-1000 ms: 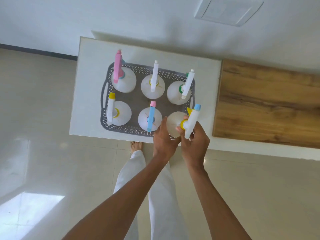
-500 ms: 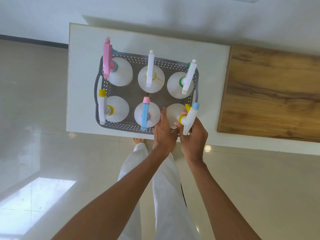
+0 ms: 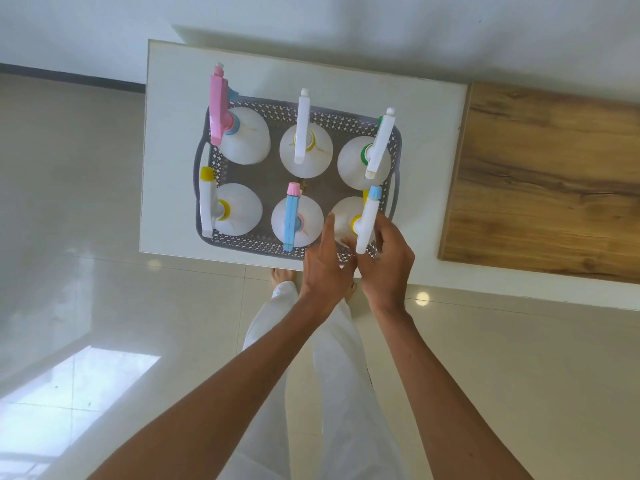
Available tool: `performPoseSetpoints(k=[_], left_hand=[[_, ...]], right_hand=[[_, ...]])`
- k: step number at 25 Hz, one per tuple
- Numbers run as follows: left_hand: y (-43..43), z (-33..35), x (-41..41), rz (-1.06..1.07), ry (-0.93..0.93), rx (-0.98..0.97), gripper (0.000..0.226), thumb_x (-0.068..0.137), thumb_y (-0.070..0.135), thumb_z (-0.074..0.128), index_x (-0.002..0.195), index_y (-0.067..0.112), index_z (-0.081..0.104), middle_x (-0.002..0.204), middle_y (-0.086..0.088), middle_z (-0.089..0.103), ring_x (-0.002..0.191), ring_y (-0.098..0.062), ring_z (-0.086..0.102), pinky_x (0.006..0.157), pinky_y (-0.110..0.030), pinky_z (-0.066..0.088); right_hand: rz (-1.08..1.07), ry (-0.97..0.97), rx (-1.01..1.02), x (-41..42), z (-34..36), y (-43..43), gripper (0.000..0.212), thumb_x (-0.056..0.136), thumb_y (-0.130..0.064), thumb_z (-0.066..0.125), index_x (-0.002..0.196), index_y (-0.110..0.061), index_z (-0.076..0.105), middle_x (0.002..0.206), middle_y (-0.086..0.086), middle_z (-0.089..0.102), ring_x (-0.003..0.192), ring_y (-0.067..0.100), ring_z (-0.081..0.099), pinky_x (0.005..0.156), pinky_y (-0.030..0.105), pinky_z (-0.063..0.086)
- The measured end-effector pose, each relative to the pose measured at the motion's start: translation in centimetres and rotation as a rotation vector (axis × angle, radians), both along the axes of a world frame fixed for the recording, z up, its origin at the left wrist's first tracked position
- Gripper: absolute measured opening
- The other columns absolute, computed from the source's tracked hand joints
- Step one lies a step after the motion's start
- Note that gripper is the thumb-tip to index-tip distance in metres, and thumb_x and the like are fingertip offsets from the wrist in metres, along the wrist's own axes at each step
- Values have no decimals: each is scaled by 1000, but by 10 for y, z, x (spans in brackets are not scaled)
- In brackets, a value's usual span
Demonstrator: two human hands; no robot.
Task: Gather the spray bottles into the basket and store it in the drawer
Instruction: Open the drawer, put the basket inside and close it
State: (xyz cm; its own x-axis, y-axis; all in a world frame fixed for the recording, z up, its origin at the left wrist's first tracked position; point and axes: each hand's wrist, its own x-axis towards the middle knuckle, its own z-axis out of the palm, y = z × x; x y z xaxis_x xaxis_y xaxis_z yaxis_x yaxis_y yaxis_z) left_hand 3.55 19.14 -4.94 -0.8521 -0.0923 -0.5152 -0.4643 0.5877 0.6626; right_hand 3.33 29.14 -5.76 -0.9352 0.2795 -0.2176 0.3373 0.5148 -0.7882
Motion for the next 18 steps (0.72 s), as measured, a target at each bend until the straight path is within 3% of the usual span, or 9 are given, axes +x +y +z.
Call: performPoseSetpoints(k=[4,6,8,11,13,14,16,18], left_hand=[[-28,31,34,9,27,122,38,84,16,76,120,11,63,104,-3,74,97,-17,71,90,-30,57],[-50,38,57,171,10,210,13,86,18,73,98,17,69,94,5,75,92,-8,72,86,-26,58],[-76,33,82,420,-32,289,3,90,20,69,88,18,69,87,4,76,86,-11,73,77,-26,59],[-120,4,110,793,-105,345,9,99,13,56,96,10,64,93,-9,72,90,-25,70,73,-32,59],[-157,-24,119,921,-121,302,8,101,10,52,105,8,59,99,-13,67,91,-27,66,71,-32,58],[-176,-37,120,965,-104,277,10,100,9,51,108,10,56,101,-13,65,90,-25,65,69,-30,56],[-216,-65,115,994,-34,200,14,99,11,49,111,15,53,103,-8,61,87,-22,63,65,-28,55],[-250,-95,109,1017,0,155,16,99,13,46,114,16,51,104,-5,58,88,-20,63,67,-28,54]], right_hand=[[-170,28,-151,32,22,8,51,83,-7,84,130,-6,66,129,5,71,125,15,65,105,25,53],[-345,40,-268,59,31,7,40,85,-8,82,123,-5,69,123,5,73,121,15,67,104,26,54],[-509,10,-372,89,36,-1,25,88,-9,79,112,-11,71,111,-1,77,113,12,71,100,25,57],[-590,-57,-334,125,24,-14,14,91,-13,75,104,-16,71,95,-14,77,99,-4,72,87,10,56],[-586,-80,-246,146,7,-22,12,94,-14,71,106,-12,71,97,-14,74,94,-10,70,81,4,52],[-596,-94,-202,151,-5,-23,13,95,-14,70,107,-10,70,100,-8,75,94,-7,71,80,6,53],[-627,-131,-105,157,-34,-18,15,95,-12,68,108,-5,70,104,7,75,98,16,73,87,27,59],[-674,-198,-99,155,-71,-12,20,94,-10,66,112,-2,70,101,9,72,95,26,71,91,41,58]])
